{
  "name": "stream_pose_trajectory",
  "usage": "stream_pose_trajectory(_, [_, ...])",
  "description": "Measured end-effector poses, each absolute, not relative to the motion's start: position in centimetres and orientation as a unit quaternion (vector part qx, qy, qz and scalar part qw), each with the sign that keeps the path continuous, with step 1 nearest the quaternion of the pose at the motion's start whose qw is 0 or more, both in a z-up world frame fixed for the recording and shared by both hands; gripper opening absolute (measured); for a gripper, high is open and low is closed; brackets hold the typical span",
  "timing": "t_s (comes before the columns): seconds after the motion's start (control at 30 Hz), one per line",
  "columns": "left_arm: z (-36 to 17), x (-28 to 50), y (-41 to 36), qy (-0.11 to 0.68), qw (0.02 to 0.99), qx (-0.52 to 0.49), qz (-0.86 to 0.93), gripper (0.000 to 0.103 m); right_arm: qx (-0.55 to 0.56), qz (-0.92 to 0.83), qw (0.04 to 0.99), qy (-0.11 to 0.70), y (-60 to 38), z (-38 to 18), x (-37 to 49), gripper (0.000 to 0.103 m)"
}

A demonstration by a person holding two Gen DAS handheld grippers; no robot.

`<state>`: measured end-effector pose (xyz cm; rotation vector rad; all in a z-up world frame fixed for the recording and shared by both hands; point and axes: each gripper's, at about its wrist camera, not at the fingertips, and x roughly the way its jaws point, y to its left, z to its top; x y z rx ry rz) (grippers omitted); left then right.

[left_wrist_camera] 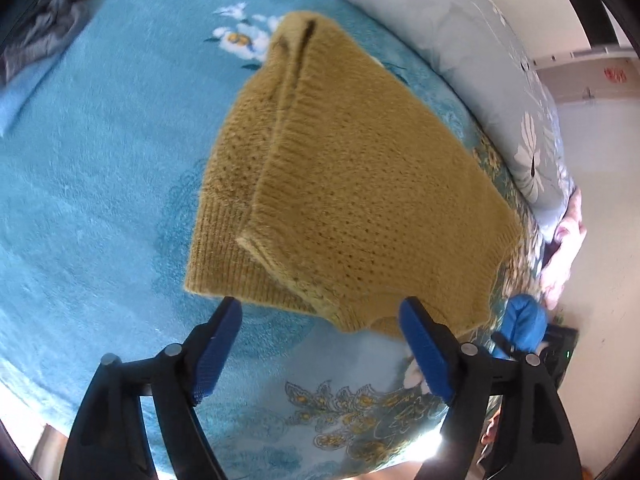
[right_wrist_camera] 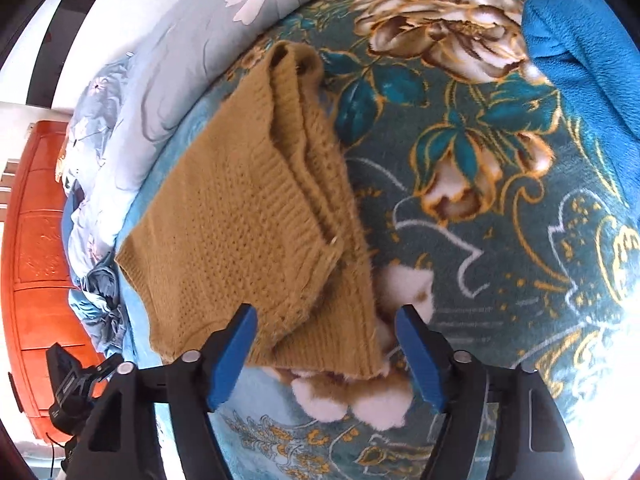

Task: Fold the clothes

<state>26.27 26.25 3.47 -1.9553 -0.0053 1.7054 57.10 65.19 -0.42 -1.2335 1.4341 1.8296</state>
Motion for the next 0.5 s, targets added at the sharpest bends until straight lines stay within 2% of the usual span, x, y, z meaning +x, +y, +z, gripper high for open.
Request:
stream_pose_trajectory(0.17, [4.2,26.0,30.5,0.028,0.281,-0.717,0.637,0.083,-0.456,0.677,0.229,0.531,67.0,-2.2,56.5,0.080])
stream_pose_trajectory(0.27, [7.1,25.9,29.3,0.036,0.289,-0.713,0.637,0.083,-0.456,0.683,0.208,0.531,67.6,-2.7,55.4,0.080])
stream_pose_trajectory(0.5, [6.6,26.2,32.5,0.035,0.299,-0.719,0.626,0.083,-0.462,0.684,0.171,0.538,68.4,-3.9,53.7,0.076])
